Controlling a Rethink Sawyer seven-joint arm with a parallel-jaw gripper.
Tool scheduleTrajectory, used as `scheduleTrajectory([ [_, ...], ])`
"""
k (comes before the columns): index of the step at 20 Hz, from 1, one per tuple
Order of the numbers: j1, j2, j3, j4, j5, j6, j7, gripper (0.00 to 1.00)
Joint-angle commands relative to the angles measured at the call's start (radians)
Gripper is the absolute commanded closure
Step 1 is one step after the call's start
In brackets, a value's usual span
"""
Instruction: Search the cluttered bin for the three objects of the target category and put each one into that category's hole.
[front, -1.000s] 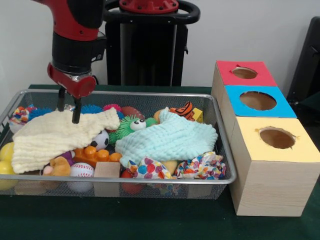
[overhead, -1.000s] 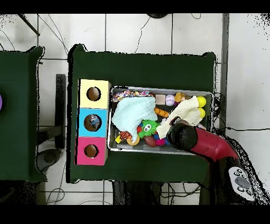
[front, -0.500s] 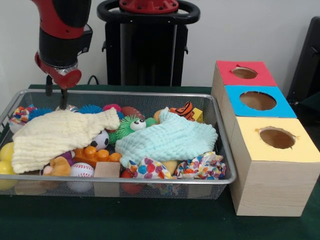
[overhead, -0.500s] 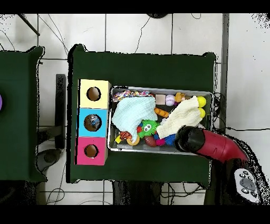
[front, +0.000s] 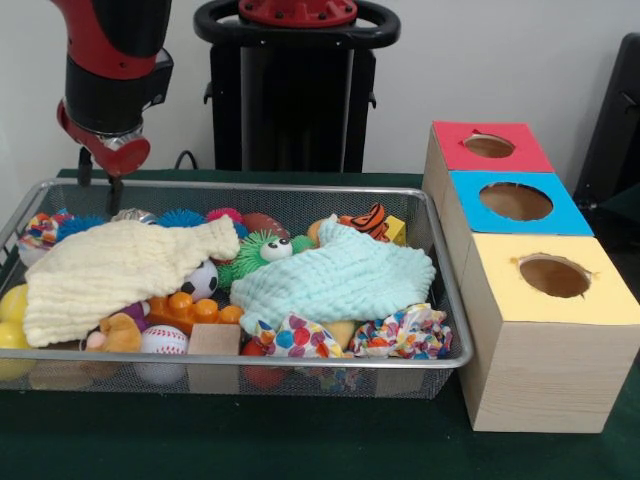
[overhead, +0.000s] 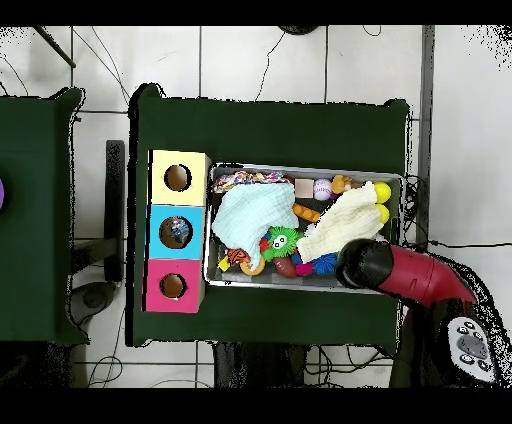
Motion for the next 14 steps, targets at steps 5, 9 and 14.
scheduleTrajectory([
  [5, -0.026, 0.013, 0.088, -0.004, -0.046, -0.072, -0.017, 1.00],
  [9, -0.031, 0.009, 0.094, 0.013, -0.049, -0.082, -0.024, 1.00],
  [14, -0.020, 0.009, 0.083, 0.028, -0.047, -0.083, -0.009, 1.00],
])
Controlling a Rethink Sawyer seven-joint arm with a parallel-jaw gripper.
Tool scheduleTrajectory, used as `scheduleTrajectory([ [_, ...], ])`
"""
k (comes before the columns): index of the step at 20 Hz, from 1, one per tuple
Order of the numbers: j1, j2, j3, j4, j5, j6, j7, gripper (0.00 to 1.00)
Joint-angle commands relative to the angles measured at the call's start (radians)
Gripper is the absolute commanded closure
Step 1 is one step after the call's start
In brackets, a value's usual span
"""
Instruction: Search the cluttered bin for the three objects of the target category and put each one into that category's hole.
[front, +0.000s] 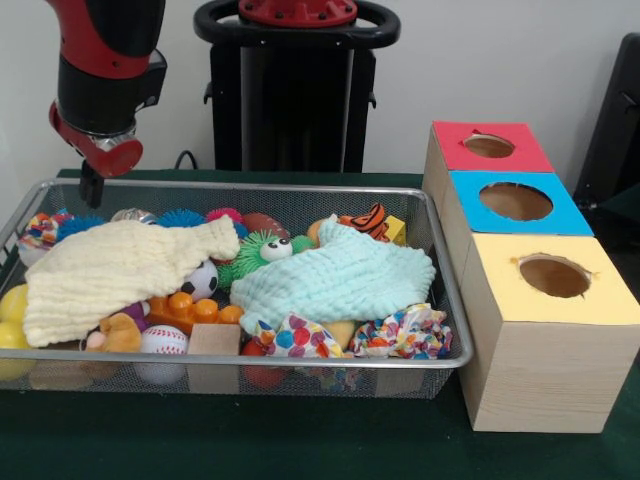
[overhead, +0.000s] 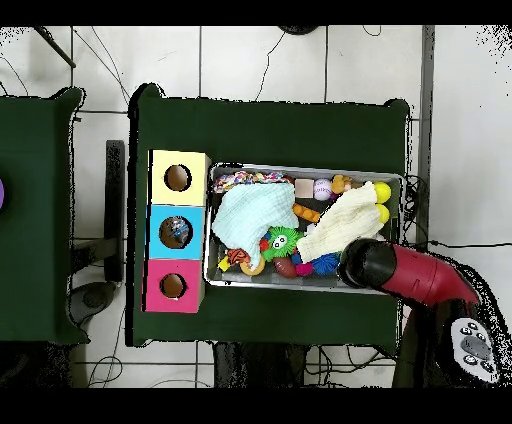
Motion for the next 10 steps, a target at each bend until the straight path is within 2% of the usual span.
scheduleTrajectory([
  [1, -0.012, 0.009, 0.082, 0.038, -0.047, -0.060, -0.006, 1.00],
  [5, 0.006, 0.023, 0.061, 0.017, -0.060, -0.030, -0.011, 1.00],
  [6, 0.011, 0.055, 0.042, -0.003, -0.076, -0.027, -0.009, 1.00],
  [10, 0.027, 0.078, 0.014, -0.033, -0.084, 0.020, 0.000, 1.00],
])
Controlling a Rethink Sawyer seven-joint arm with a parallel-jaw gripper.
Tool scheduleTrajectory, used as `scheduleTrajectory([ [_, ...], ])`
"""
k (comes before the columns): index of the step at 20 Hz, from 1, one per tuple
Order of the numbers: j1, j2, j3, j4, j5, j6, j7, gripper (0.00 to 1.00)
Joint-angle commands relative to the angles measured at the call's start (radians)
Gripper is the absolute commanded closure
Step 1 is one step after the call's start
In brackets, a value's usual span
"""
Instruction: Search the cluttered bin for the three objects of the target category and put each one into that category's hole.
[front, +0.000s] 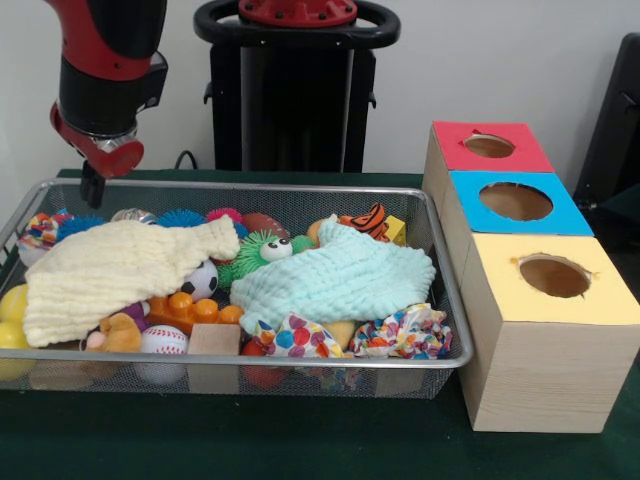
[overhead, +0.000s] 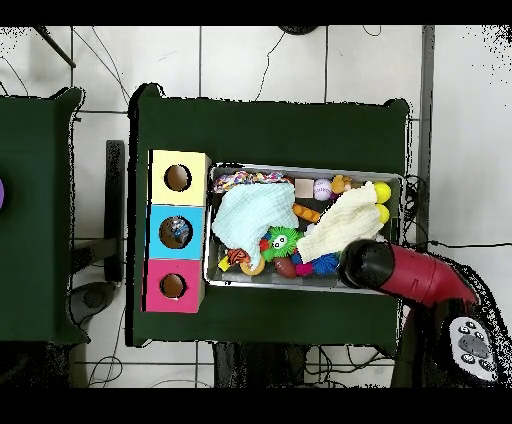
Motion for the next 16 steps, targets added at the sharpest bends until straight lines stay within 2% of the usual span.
scheduleTrajectory([
  [1, 0.027, 0.073, 0.012, -0.034, -0.075, 0.024, 0.002, 1.00],
  [6, 0.034, 0.084, -0.013, -0.044, -0.068, 0.074, 0.013, 1.00],
  [16, 0.029, 0.120, -0.029, -0.035, -0.061, 0.016, 0.032, 1.00],
])
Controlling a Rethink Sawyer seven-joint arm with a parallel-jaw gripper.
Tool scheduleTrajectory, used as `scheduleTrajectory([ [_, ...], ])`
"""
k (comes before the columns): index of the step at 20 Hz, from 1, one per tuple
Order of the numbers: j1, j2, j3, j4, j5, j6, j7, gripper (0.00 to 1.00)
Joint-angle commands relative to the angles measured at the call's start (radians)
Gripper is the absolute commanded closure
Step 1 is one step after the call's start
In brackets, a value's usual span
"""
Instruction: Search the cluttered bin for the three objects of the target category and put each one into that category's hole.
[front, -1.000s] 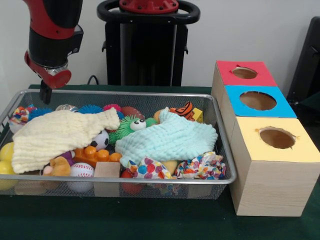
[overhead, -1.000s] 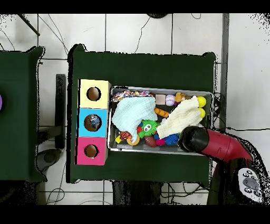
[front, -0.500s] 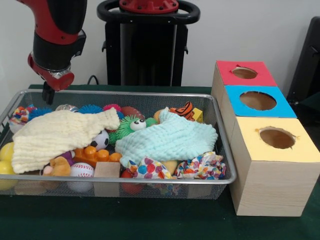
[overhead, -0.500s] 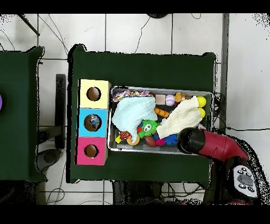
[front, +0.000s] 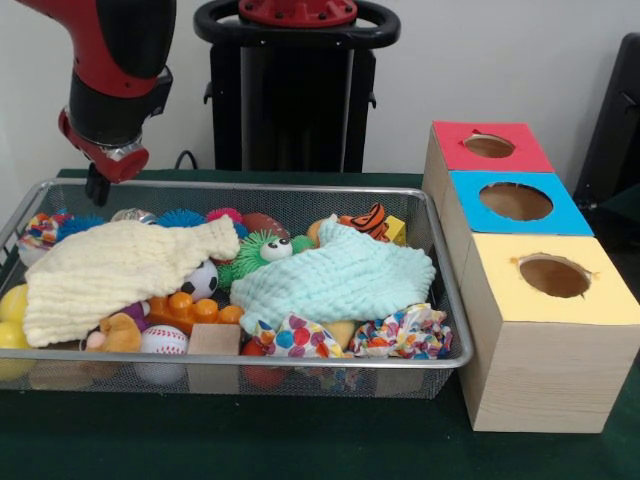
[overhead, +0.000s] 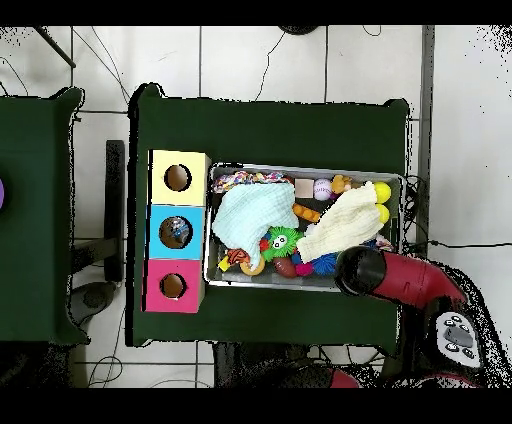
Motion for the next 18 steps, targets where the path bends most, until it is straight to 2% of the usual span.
scheduleTrajectory([
  [1, -0.004, 0.062, 0.024, -0.030, -0.041, 0.006, 0.036, 1.00],
  [6, -0.004, 0.102, 0.002, -0.042, -0.042, -0.023, 0.056, 1.00],
  [18, -0.051, 0.220, 0.018, -0.077, -0.014, -0.198, 0.096, 1.00],
])
